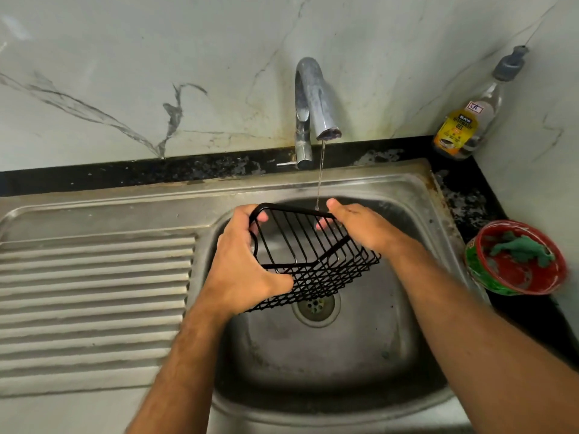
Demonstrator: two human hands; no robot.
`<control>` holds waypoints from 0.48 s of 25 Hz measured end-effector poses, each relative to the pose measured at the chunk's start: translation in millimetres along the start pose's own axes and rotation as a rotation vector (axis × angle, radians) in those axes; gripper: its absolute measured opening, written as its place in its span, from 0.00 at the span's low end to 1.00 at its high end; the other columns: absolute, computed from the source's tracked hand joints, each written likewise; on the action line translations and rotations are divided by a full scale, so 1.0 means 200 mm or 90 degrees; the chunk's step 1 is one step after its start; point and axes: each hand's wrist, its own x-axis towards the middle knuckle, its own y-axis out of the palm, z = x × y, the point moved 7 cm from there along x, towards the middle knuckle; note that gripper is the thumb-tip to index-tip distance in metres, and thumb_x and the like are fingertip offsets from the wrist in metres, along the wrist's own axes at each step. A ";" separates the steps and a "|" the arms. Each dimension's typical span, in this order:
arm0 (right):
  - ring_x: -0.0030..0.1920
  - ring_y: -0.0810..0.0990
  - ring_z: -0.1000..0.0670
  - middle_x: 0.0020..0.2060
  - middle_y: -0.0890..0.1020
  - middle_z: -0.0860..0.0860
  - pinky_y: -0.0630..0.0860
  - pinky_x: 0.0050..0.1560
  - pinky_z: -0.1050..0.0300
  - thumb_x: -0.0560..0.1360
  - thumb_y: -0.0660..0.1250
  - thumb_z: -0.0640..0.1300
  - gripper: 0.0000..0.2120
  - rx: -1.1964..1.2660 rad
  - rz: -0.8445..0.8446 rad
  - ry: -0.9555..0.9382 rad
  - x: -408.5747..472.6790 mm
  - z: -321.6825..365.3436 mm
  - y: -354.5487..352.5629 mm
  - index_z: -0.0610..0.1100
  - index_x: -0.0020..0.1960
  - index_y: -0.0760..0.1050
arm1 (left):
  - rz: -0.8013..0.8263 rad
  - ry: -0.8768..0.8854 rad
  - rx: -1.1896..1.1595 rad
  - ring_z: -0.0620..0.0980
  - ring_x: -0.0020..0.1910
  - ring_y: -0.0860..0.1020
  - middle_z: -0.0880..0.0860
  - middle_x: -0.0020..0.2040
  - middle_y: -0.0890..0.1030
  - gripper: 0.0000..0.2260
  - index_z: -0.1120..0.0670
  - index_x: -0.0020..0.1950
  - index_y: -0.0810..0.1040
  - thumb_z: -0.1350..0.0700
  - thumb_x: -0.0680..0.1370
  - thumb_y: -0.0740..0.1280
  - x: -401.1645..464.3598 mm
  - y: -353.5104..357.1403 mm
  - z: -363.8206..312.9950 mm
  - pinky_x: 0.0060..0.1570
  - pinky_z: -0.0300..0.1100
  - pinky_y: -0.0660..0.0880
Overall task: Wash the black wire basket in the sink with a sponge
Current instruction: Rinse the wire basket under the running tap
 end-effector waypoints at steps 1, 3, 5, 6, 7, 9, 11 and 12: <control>0.74 0.66 0.48 0.70 0.75 0.55 0.55 0.77 0.41 0.81 0.46 0.68 0.27 0.008 -0.009 -0.035 -0.01 0.03 0.03 0.60 0.55 0.82 | 0.001 0.002 0.010 0.49 0.57 0.79 0.48 0.58 0.79 0.37 0.39 0.59 0.68 0.50 0.52 0.77 0.00 0.00 -0.01 0.56 0.50 0.79; 0.72 0.70 0.51 0.64 0.80 0.57 0.60 0.75 0.45 0.82 0.49 0.64 0.24 0.070 -0.032 -0.152 -0.06 0.20 0.09 0.58 0.58 0.81 | 0.013 0.010 0.023 0.46 0.56 0.80 0.45 0.56 0.80 0.36 0.40 0.58 0.69 0.50 0.52 0.76 0.02 0.03 -0.04 0.56 0.48 0.79; 0.56 0.81 0.58 0.48 0.86 0.58 0.73 0.62 0.54 0.84 0.56 0.55 0.17 0.161 -0.042 -0.228 -0.10 0.36 0.10 0.54 0.50 0.83 | 0.039 0.039 0.142 0.42 0.55 0.76 0.42 0.56 0.77 0.40 0.43 0.63 0.69 0.47 0.52 0.75 0.06 0.07 -0.09 0.59 0.46 0.76; 0.51 0.83 0.57 0.45 0.86 0.57 0.76 0.58 0.55 0.83 0.60 0.50 0.14 0.221 -0.054 -0.225 -0.09 0.41 0.08 0.53 0.48 0.84 | 0.069 0.064 0.228 0.42 0.55 0.73 0.41 0.57 0.74 0.44 0.45 0.68 0.67 0.46 0.53 0.75 0.07 0.10 -0.12 0.61 0.45 0.73; 0.50 0.85 0.54 0.45 0.87 0.54 0.78 0.57 0.54 0.83 0.62 0.43 0.12 0.309 -0.074 -0.202 -0.07 0.43 0.05 0.51 0.49 0.84 | 0.100 0.092 0.314 0.42 0.55 0.70 0.41 0.57 0.71 0.47 0.47 0.72 0.65 0.45 0.54 0.75 0.08 0.14 -0.15 0.62 0.44 0.69; 0.50 0.85 0.46 0.48 0.86 0.45 0.81 0.57 0.51 0.81 0.60 0.30 0.13 0.602 -0.087 -0.093 -0.04 0.40 -0.01 0.40 0.57 0.81 | 0.155 0.145 0.445 0.45 0.57 0.68 0.42 0.57 0.68 0.49 0.48 0.75 0.62 0.42 0.56 0.75 0.09 0.22 -0.19 0.60 0.43 0.64; 0.53 0.83 0.43 0.50 0.83 0.38 0.80 0.57 0.51 0.80 0.53 0.24 0.16 0.882 -0.031 0.025 -0.03 0.36 -0.03 0.30 0.62 0.75 | 0.199 0.170 0.508 0.48 0.60 0.69 0.44 0.58 0.68 0.50 0.48 0.77 0.60 0.40 0.58 0.76 0.11 0.30 -0.19 0.59 0.43 0.63; 0.56 0.83 0.41 0.52 0.82 0.36 0.81 0.56 0.52 0.81 0.51 0.24 0.17 0.914 0.017 0.045 -0.04 0.36 -0.04 0.29 0.63 0.73 | 0.217 0.165 0.520 0.50 0.61 0.69 0.45 0.61 0.69 0.51 0.49 0.78 0.60 0.40 0.59 0.76 0.13 0.32 -0.19 0.61 0.44 0.65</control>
